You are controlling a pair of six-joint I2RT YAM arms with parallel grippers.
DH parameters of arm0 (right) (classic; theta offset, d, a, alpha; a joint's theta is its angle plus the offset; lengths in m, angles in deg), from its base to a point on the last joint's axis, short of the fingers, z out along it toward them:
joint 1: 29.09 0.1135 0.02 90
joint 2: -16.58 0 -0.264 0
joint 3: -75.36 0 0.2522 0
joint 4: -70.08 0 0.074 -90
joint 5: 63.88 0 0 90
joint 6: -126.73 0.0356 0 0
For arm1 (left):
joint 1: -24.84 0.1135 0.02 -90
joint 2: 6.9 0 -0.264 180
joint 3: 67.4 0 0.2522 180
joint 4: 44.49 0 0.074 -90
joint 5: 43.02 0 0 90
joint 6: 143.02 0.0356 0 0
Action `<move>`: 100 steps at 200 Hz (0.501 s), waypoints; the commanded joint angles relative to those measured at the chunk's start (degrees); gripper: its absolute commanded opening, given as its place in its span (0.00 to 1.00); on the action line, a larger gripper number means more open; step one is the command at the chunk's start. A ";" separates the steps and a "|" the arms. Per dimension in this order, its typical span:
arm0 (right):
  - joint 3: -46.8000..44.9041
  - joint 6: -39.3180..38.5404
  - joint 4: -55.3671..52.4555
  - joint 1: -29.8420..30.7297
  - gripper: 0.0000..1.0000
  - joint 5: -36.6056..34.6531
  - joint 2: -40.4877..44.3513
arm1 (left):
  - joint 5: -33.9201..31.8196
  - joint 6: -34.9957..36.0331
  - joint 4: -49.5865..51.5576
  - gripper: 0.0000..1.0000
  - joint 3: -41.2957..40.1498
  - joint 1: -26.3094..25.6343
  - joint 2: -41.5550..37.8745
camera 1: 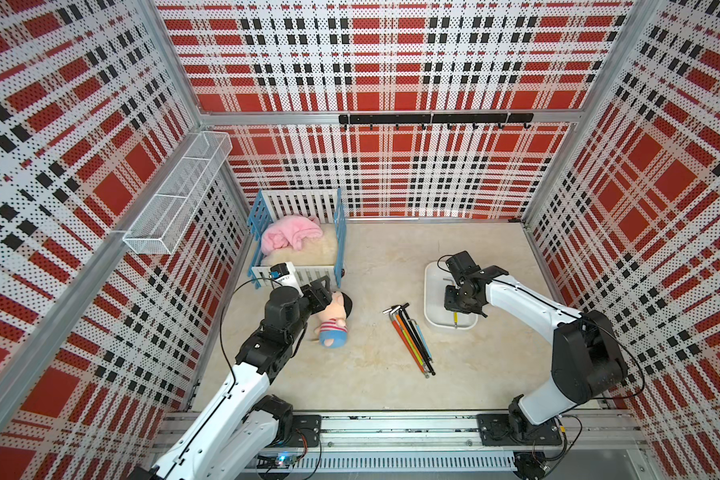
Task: Put the hex key on the desktop into the storage box
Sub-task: Place the Allen key in the storage box.
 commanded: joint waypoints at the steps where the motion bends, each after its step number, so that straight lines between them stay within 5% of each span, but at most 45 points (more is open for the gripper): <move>1: 1.82 -1.62 0.65 -1.68 0.00 0.55 -2.06 | 2.68 1.86 -1.96 0.73 -0.41 0.44 0.78; 100: 2.46 -2.93 2.59 -3.09 0.00 -3.13 -8.25 | 3.01 8.45 -1.97 0.75 -1.54 2.18 -1.68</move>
